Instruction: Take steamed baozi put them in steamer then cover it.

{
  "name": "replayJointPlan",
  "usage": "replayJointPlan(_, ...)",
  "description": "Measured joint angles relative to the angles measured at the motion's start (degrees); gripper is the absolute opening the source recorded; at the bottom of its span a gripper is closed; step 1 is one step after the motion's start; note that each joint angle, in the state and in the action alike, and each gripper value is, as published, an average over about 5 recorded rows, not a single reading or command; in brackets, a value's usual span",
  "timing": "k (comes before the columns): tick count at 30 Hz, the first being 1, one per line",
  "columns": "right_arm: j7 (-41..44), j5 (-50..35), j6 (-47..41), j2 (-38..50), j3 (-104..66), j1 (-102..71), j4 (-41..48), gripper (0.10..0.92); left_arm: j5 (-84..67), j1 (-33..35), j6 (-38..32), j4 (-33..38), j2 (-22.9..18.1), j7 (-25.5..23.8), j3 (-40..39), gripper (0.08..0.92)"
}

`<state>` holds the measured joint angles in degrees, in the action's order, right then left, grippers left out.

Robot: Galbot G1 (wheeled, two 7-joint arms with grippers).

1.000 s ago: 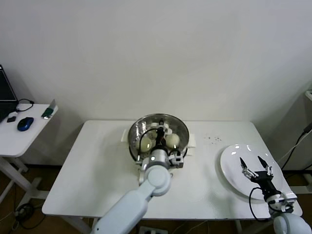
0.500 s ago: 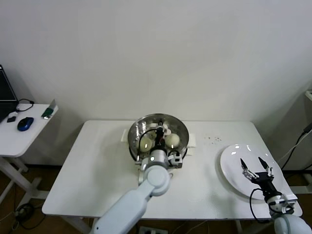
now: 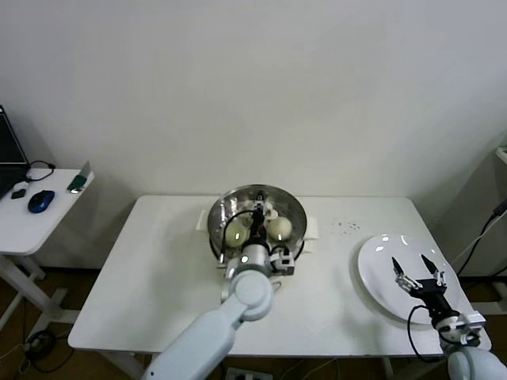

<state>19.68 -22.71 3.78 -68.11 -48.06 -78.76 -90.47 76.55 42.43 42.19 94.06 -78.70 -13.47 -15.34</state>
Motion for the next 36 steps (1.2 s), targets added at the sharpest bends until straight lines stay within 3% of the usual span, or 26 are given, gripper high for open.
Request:
replayJointPlan(15,-1.8,2.0,-5.1,0.2,0.2,1.1,-0.7,0.823,-3.0,6.2,0.0,13.2,7.3,-1.4,1.5,0.805)
replayJointPlan(23,-2.2,2.6,-5.7,0.3,0.9,1.0,-1.5,0.823,-6.6,13.8,0.0,21.2,10.5,1.7,7.0,0.823)
replayJointPlan(36,-1.9,2.8,-4.9,0.7,2.1,0.0,-2.6,0.823,-39.9,30.1,-3.2,27.2,12.5,17.6,31.9,0.823)
